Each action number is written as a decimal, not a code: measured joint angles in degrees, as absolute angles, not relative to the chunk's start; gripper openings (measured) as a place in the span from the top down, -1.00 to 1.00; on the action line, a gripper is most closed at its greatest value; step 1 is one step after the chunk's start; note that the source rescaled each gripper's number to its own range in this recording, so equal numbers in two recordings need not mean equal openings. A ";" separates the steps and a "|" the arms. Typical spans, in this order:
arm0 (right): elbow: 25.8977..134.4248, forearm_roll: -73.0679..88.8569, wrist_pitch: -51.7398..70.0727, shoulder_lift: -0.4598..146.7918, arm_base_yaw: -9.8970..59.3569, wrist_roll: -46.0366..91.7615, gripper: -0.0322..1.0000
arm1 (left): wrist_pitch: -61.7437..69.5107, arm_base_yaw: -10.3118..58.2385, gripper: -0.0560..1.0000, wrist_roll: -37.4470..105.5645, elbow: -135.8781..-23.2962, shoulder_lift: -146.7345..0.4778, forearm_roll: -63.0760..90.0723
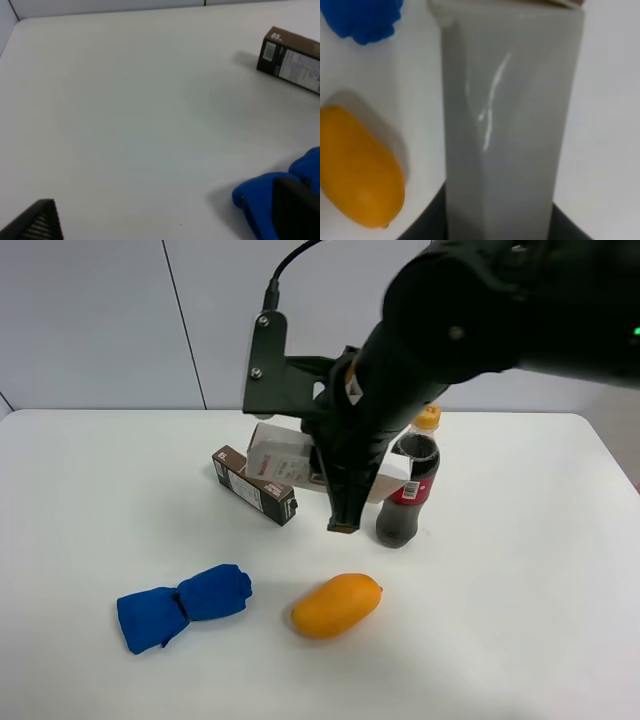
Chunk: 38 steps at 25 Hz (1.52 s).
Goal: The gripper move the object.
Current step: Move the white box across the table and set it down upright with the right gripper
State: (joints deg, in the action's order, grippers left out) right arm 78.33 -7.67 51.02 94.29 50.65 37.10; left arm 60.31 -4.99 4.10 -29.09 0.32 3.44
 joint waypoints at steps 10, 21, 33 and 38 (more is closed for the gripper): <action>84.14 -7.80 51.24 109.49 50.65 39.48 0.94 | 60.31 -4.99 -1.00 4.10 -29.09 0.32 3.44; 84.33 -7.56 45.81 117.29 50.65 39.43 0.94 | 60.31 -4.99 -1.00 4.10 -29.09 0.32 3.44; 84.42 -6.56 44.90 121.86 50.65 38.20 0.94 | 60.31 -4.99 -1.00 4.10 -29.09 0.32 3.44; 84.42 -6.56 44.60 122.50 50.65 38.16 0.94 | 60.31 -4.99 -1.00 4.10 -29.09 0.32 3.44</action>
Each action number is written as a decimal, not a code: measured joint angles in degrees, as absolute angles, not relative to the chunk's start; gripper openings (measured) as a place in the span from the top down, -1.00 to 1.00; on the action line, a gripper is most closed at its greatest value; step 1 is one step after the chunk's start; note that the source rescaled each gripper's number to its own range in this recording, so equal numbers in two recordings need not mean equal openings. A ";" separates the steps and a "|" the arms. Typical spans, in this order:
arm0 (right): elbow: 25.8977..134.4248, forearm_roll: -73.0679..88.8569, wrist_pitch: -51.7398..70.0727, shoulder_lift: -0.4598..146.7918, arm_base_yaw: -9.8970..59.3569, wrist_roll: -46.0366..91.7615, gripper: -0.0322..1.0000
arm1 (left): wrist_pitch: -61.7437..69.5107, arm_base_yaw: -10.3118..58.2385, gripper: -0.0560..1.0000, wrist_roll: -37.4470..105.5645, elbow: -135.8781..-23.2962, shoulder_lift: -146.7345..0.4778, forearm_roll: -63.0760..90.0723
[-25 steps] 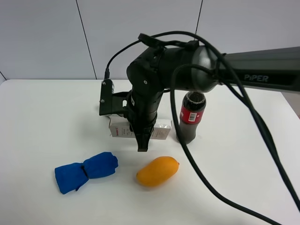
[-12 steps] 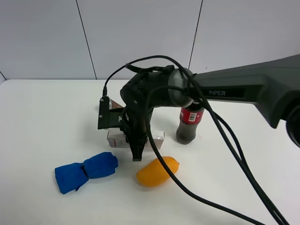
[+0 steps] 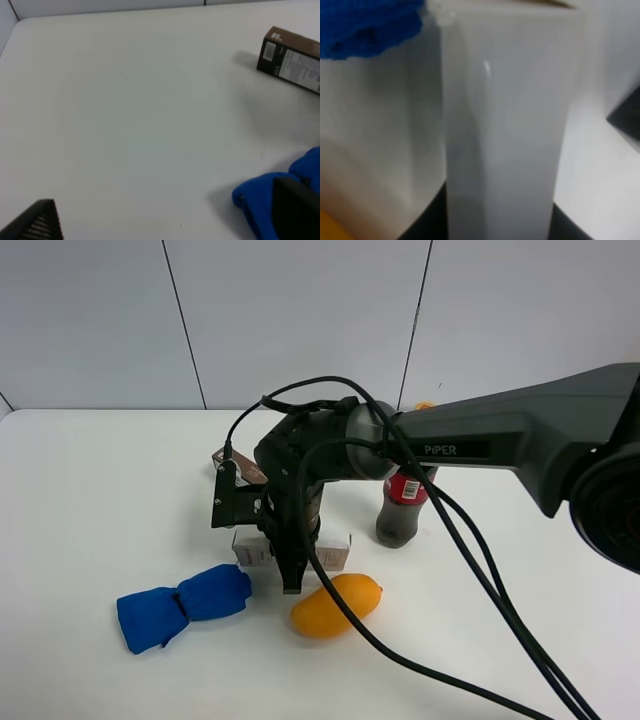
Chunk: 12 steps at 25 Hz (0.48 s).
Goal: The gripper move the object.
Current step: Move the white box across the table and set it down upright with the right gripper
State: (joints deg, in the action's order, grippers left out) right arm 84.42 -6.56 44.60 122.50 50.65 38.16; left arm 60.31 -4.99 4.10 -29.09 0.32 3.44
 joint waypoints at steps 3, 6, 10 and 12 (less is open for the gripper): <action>84.42 -6.56 43.94 122.50 50.65 38.16 0.94 | 60.31 -4.99 -1.00 4.10 -29.09 0.32 3.44; 84.42 -6.56 43.31 122.51 50.65 37.58 0.94 | 60.31 -4.99 -1.00 4.10 -29.09 0.32 3.44; 84.42 -6.56 43.58 122.51 50.65 34.82 0.63 | 60.31 -4.99 -1.00 4.10 -29.09 0.32 3.44; 84.42 -6.56 43.64 122.51 50.65 32.92 0.20 | 60.31 -4.99 -1.00 4.10 -29.09 0.32 3.44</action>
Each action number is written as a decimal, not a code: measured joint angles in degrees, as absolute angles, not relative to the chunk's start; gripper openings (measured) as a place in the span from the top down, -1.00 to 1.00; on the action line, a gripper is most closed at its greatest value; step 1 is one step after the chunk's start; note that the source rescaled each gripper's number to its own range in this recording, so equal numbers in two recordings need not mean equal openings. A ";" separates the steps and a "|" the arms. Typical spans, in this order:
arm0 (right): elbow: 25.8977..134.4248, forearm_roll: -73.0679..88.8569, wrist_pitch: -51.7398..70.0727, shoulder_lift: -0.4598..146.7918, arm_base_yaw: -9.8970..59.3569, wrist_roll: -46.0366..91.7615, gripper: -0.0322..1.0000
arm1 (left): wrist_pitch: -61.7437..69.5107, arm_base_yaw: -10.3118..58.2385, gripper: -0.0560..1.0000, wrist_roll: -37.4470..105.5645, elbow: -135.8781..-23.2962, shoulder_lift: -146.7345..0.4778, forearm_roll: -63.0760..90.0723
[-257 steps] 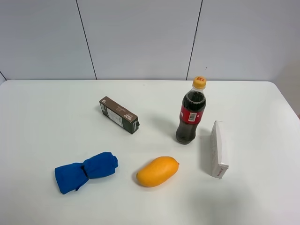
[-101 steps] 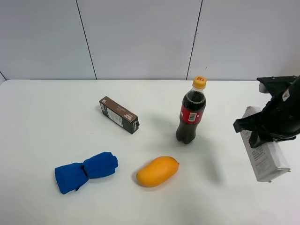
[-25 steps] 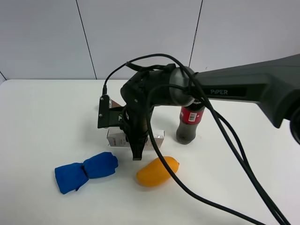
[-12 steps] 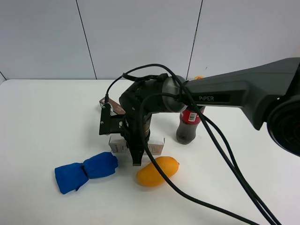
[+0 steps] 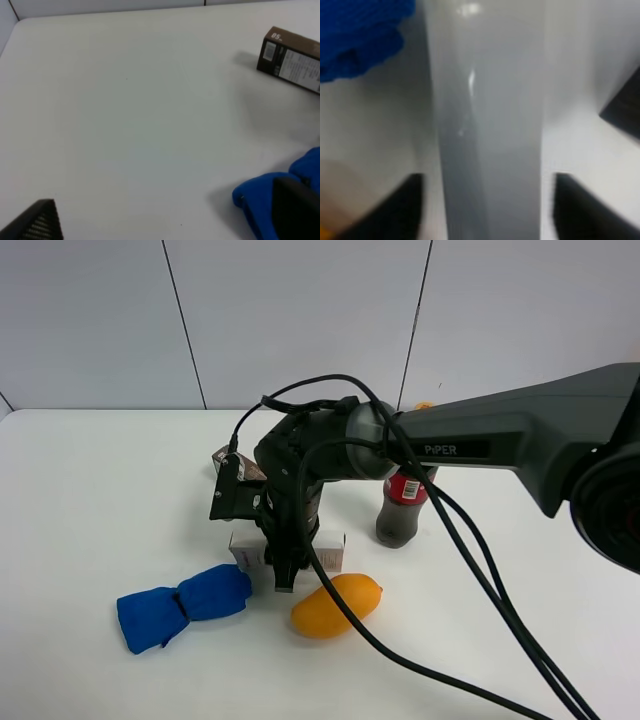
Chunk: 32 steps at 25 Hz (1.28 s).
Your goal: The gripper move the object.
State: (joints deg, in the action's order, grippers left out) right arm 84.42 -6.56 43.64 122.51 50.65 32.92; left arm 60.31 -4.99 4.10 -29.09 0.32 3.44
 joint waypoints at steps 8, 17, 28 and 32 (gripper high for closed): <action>84.42 -6.56 43.48 122.51 50.65 31.16 -0.51 | 60.31 -4.99 -1.00 4.10 -29.09 0.32 3.44; 84.42 -6.56 55.18 114.72 50.65 29.93 -0.53 | 60.31 -4.99 -1.00 4.10 -29.09 0.32 3.44; 84.58 -6.64 68.77 89.52 50.65 12.38 -0.53 | 60.31 -4.99 -1.00 4.10 -29.09 0.32 3.44; 84.58 -9.06 69.28 83.32 50.22 10.84 -0.53 | 60.31 -4.99 -1.00 4.10 -29.09 0.32 3.44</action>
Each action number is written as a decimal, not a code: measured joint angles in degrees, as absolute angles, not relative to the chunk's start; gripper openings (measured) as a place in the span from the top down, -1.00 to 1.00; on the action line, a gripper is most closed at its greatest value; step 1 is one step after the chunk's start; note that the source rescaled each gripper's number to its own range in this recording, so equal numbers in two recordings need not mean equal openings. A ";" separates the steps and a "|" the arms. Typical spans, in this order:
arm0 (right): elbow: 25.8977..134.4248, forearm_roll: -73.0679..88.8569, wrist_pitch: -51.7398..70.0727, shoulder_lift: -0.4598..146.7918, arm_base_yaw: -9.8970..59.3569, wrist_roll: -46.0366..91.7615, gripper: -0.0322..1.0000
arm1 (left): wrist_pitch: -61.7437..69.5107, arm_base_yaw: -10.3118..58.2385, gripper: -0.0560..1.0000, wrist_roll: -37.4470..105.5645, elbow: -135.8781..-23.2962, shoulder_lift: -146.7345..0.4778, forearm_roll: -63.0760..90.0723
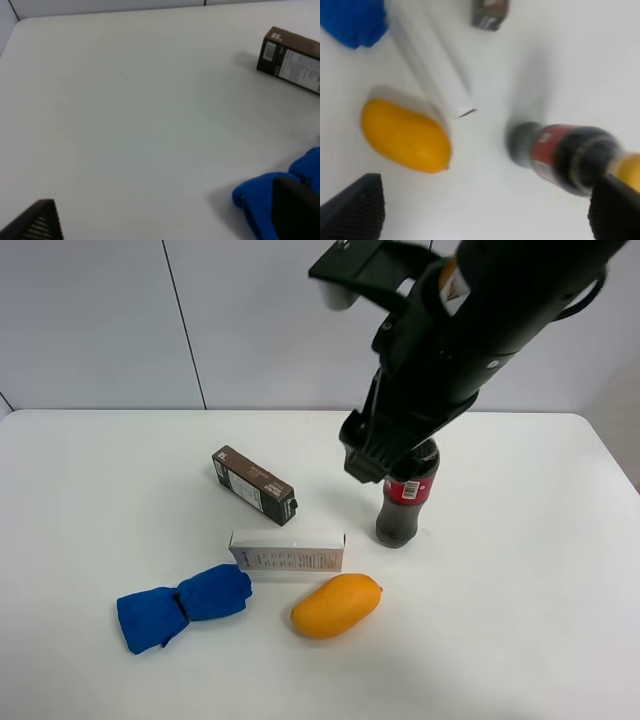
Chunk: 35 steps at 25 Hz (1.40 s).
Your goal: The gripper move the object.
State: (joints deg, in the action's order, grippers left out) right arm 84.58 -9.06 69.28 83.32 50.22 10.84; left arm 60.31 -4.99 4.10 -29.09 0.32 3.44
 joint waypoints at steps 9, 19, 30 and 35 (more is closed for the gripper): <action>84.58 -13.52 69.33 78.28 34.08 12.48 -0.53 | 60.31 -4.99 -1.00 4.10 -29.09 0.32 3.44; 84.58 -14.14 69.39 76.25 1.72 13.38 -0.53 | 60.31 -4.99 -1.00 4.10 -29.09 0.32 3.44; 84.58 -14.18 69.43 68.73 -10.48 7.78 -0.53 | 60.31 -4.99 -1.00 4.10 -29.09 0.32 3.44; 84.49 -14.04 69.50 60.49 -10.71 6.27 -0.53 | 60.31 -4.99 -1.00 4.10 -29.09 0.32 3.44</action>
